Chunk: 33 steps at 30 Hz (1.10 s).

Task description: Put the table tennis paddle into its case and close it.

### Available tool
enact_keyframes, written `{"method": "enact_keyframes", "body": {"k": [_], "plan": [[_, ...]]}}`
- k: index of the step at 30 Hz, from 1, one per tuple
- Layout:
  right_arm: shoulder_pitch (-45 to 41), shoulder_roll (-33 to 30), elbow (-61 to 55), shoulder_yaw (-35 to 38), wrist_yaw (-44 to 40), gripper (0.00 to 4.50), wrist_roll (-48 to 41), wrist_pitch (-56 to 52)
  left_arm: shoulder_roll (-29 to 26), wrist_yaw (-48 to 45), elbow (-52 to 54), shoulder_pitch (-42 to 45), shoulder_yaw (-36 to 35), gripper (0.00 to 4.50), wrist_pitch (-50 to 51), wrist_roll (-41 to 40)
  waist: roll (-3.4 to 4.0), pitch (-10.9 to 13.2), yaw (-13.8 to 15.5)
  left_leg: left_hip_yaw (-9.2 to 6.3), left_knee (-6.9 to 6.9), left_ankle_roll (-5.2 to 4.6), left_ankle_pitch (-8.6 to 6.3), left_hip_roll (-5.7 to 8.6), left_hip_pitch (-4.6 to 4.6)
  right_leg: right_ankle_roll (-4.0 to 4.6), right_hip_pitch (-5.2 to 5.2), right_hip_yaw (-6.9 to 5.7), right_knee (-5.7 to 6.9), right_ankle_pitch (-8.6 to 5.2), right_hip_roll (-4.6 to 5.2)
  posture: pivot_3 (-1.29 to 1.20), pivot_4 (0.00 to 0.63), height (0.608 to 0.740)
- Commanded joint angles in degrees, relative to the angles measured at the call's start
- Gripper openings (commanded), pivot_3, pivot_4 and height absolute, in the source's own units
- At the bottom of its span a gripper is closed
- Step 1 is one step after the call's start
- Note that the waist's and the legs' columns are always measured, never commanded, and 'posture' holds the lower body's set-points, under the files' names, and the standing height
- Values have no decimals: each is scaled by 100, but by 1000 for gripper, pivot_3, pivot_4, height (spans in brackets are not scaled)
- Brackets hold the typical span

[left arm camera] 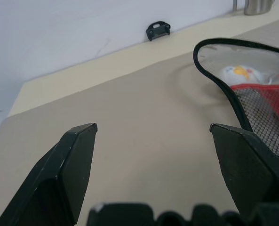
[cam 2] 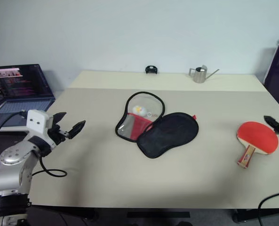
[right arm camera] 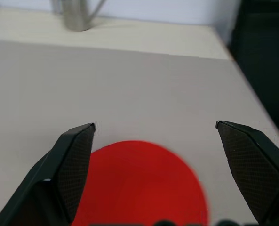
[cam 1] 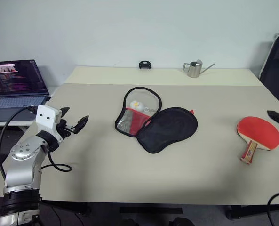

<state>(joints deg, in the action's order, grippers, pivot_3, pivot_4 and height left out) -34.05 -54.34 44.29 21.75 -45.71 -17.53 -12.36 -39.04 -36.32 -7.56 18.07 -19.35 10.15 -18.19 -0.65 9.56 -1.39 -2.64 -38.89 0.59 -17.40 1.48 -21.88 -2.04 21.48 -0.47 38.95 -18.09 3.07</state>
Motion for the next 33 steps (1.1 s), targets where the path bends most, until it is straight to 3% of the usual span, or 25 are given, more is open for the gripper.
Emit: {"method": "enact_keyframes", "body": {"k": [1, 7, 14, 18, 30, 33], "plan": [[403, 101, -1570, 147, -262, 4481, -653, -1007, -57, -300, 210, 316, 131, 4208, 113, -213, 0, 0, 10, -3, -1, 0, 0, 0, -1, 0, 0, -2, 1, 0, 0, 0, 150, 740], [1026, 627, -4008, -174, -14, 4481, -1366, -2480, -123, -1025, 197, 762, 396, 4208, 561, -617, 0, 0, 8, -10, -4, 0, 0, 0, 1, 0, -2, -6, 4, 0, -1, 0, 150, 740], [1136, 1086, -5440, -540, 737, 4481, -2014, -4308, -303, -1970, 102, 1030, 676, 4208, 1108, -933, 0, 0, -1, -14, -4, 0, 0, 0, -1, 0, 1, -8, 2, 0, -1, 0, 150, 740], [1330, 1368, -6021, -858, 996, 4481, -2149, -4713, -415, -2454, 132, 1142, 822, 4208, 1396, -1074, 0, 0, -1, -16, -3, -2, -1, 1, -2, 0, 1, -8, 0, 0, -1, 0, 150, 740], [752, 2907, -5375, -1260, 2341, 4481, -1875, -5190, -522, -2970, 223, 1277, 1004, 4208, 1631, -1059, -1, -1, -25, -16, -2, 0, 0, 1, -4, 0, 11, -7, 5, 0, -4, 0, 150, 740], [598, 3032, -4973, -1437, 2561, 4481, -1563, -5109, -535, -2979, 252, 1263, 1003, 4208, 1619, -1025, 0, 0, -27, -13, -2, -1, 0, 1, -4, 0, 13, -4, 6, 0, -4, 0, 150, 740]]}}
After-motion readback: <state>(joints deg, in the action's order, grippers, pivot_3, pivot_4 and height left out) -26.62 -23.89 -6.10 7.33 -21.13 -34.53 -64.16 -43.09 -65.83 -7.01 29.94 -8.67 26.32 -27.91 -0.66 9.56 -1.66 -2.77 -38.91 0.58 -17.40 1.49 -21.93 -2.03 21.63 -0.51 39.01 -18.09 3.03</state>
